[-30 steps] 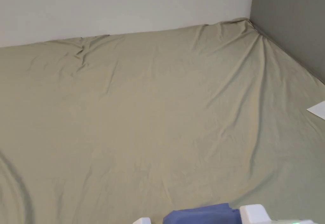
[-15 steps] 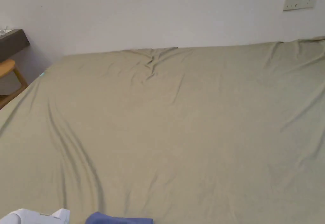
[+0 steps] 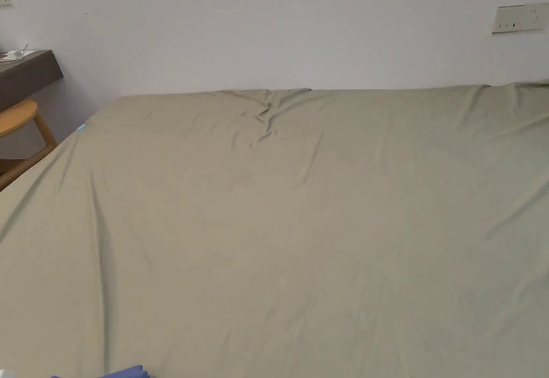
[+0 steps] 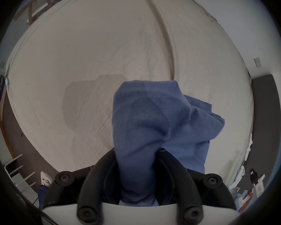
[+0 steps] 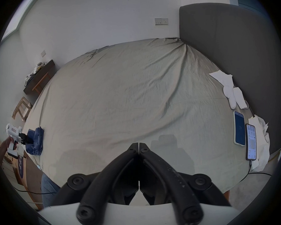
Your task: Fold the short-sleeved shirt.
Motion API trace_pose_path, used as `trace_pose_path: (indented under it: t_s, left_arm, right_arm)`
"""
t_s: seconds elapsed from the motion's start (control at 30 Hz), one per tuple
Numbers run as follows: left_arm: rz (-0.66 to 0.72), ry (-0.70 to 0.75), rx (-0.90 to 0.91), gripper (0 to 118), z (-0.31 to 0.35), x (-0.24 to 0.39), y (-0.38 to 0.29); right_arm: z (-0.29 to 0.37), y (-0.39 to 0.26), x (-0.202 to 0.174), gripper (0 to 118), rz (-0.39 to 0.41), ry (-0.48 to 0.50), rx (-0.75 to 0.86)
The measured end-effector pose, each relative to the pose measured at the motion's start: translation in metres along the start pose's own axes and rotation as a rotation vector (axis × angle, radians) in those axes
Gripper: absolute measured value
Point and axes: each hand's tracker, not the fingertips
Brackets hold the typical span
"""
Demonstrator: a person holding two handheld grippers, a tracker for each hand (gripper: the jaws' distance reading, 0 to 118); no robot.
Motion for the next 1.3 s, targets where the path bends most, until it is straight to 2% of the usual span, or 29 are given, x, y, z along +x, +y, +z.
trace_pose_path:
  t_s: [0.13, 0.17, 0.27, 0.3, 0.37, 0.4, 0.5, 0.63, 0.7, 0.77, 0.8, 0.83, 0.87, 0.9, 0.93, 0.97, 1.0, 1.17, 1.3]
  left_arm:
    - [-0.033, 0.046, 0.023, 28, 0.004, 0.014, -0.009]
    - [-0.05, 0.056, 0.028, 35, 0.005, 0.018, -0.01]
    - [-0.122, 0.144, 0.069, 110, 0.019, 0.027, -0.015]
    - [-0.132, 0.18, 0.093, 118, 0.028, 0.035, -0.02]
    - [-0.199, 0.125, 0.228, 107, 0.059, 0.054, -0.031]
    - [-0.256, 0.128, 0.32, 106, 0.078, 0.072, -0.042]
    - [-0.387, 0.072, 0.613, 113, 0.124, 0.122, -0.072]
    - [-0.326, -0.093, 1.003, 118, 0.168, 0.195, -0.127]
    - [-0.347, -0.179, 1.083, 118, 0.18, 0.228, -0.143]
    - [-0.356, -0.2, 1.132, 118, 0.187, 0.255, -0.152]
    - [-0.397, -0.208, 1.186, 117, 0.192, 0.268, -0.156]
    - [-0.442, -0.208, 1.219, 110, 0.197, 0.279, -0.158]
    - [-0.466, -0.188, 1.201, 96, 0.204, 0.288, -0.158]
    - [-0.458, -0.193, 1.184, 55, 0.204, 0.293, -0.154]
    - [-0.487, -0.223, 1.163, 7, 0.208, 0.298, -0.15]
    - [-0.476, -0.216, 1.169, 1, 0.207, 0.299, -0.15]
    - [-0.465, -0.226, 1.182, 0, 0.208, 0.301, -0.15]
    - [-0.484, -0.22, 1.147, 0, 0.212, 0.316, -0.151]
    - [-0.5, -0.22, 1.147, 0, 0.217, 0.318, -0.157]
  right_arm:
    - [0.002, 0.002, -0.002, 0, 0.019, -0.006, 0.001]
    - [0.004, 0.002, -0.002, 1, 0.015, -0.004, 0.005]
    - [0.007, 0.002, 0.0, 1, 0.009, 0.008, 0.011]
    - [0.009, 0.002, 0.0, 1, 0.011, 0.011, 0.014]
    - [0.015, 0.002, 0.0, 1, 0.007, 0.015, 0.033]
    - [0.019, 0.003, 0.0, 1, 0.006, 0.014, 0.057]
    - [0.038, 0.013, -0.006, 1, 0.022, 0.017, 0.184]
    - [0.075, 0.036, -0.019, 1, 0.057, -0.003, 0.398]
    - [0.094, 0.049, -0.025, 1, 0.071, -0.006, 0.481]
    - [0.112, 0.06, -0.029, 1, 0.066, -0.002, 0.562]
    - [0.118, 0.063, -0.027, 1, 0.07, 0.005, 0.601]
    - [0.126, 0.067, -0.028, 1, 0.07, 0.002, 0.635]
    - [0.132, 0.071, -0.029, 1, 0.08, -0.005, 0.641]
    - [0.138, 0.074, -0.03, 1, 0.09, -0.006, 0.664]
    - [0.139, 0.075, -0.027, 1, 0.086, -0.005, 0.682]
    - [0.142, 0.076, -0.025, 1, 0.08, 0.002, 0.685]
    - [0.145, 0.078, -0.024, 1, 0.077, 0.007, 0.681]
    - [0.153, 0.079, -0.021, 1, 0.043, 0.015, 0.719]
    - [0.155, 0.078, -0.022, 1, 0.055, 0.003, 0.73]
